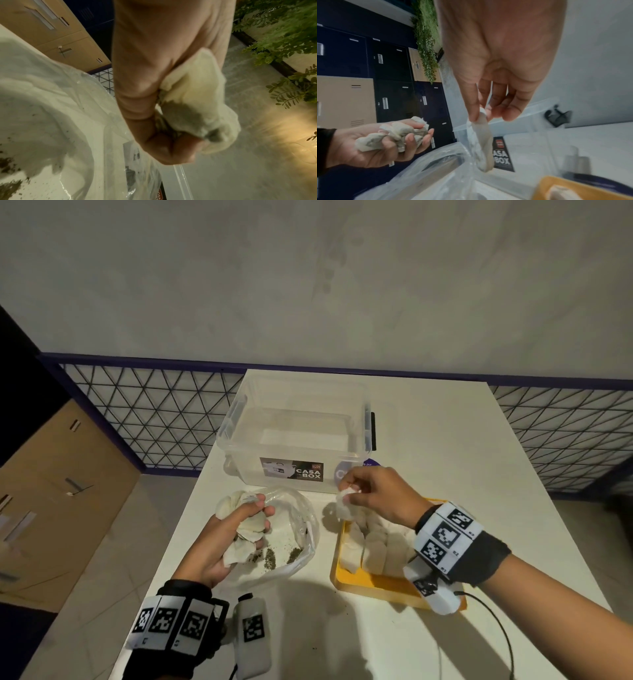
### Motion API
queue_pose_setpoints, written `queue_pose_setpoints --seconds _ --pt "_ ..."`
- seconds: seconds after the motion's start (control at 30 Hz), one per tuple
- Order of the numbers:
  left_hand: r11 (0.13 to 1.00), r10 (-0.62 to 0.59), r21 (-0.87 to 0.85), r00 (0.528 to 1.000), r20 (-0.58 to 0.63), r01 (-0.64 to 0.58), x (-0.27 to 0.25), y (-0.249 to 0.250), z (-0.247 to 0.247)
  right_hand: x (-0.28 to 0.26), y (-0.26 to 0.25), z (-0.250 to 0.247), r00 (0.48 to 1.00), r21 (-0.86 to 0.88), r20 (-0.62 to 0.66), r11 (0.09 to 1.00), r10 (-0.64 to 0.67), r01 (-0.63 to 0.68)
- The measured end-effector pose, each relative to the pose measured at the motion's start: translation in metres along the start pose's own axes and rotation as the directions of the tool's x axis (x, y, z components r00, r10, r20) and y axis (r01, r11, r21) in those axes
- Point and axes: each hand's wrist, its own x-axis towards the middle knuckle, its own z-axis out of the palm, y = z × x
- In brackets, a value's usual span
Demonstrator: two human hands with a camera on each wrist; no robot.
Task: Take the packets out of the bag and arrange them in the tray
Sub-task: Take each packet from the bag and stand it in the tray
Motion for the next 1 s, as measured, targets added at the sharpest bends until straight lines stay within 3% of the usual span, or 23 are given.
queue_pose_setpoints --seconds 0.2,0.4,0.5,0.87,1.0 --pt "1.0 -0.015 -0.007 1.0 0.024 0.015 -0.001 -0.005 0.008 -0.03 0.04 -0.022 0.989 -0.286 0.042 0.951 0.139 -0.122" --pt "1.0 -0.015 -0.001 0.999 0.048 0.015 0.0 -0.006 0.017 -0.052 0.065 -0.008 0.914 -0.285 0.306 0.941 0.268 -0.18" --pt "0.999 -0.038 -0.012 0.998 0.057 0.039 0.0 -0.007 0.02 -0.053 0.068 0.005 0.885 -0.316 0.354 0.929 0.303 -0.192" --pt "0.999 -0.038 0.029 0.995 0.087 0.035 -0.005 -0.009 0.024 -0.04 0.095 0.031 0.952 -0.576 0.155 0.807 0.265 -0.131" --pt "0.997 -0.041 0.064 0.995 0.089 0.035 -0.005 -0.011 0.022 -0.039 0.082 0.029 0.996 -0.555 0.051 0.831 0.073 -0.033"
